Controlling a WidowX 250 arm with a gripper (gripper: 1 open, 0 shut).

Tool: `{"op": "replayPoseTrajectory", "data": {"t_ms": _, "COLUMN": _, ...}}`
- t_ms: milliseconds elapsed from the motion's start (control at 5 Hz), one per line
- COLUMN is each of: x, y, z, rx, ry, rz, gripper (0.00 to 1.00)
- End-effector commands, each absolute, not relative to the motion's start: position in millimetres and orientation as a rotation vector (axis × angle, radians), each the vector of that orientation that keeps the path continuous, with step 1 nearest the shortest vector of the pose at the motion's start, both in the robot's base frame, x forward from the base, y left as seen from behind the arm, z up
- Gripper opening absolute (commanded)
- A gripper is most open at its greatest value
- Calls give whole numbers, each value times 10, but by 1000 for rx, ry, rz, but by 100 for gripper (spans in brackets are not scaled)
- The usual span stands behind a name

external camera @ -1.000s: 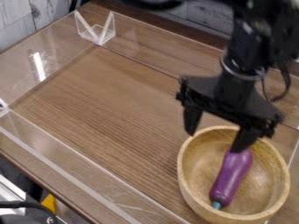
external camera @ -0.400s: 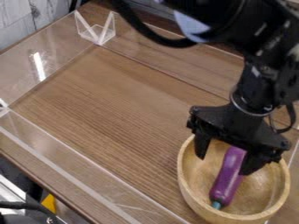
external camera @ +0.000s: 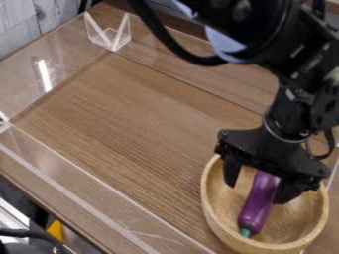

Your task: Remove the purple eggplant from inside the brown bowl and put it on the table

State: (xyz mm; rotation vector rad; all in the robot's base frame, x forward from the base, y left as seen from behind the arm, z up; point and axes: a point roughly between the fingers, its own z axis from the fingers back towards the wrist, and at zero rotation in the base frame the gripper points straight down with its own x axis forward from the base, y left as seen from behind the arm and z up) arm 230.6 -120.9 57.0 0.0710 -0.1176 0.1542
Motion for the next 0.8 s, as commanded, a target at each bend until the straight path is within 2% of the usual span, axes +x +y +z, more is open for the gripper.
{"op": "replayPoseTrajectory", "data": {"t_ms": 0, "x": 2334, "y": -1247, "z": 584, "rx": 58, "ry": -147, "rz": 152, "gripper": 100}}
{"op": "replayPoseTrajectory", "data": {"t_ms": 400, "x": 2338, "y": -1265, "z": 489, "rx": 56, "ry": -148, "rz": 163, "gripper": 100}}
{"op": "replayPoseTrajectory", "data": {"t_ms": 600, "x": 2343, "y": -1270, "z": 453, "rx": 55, "ry": -148, "rz": 168, "gripper": 0}}
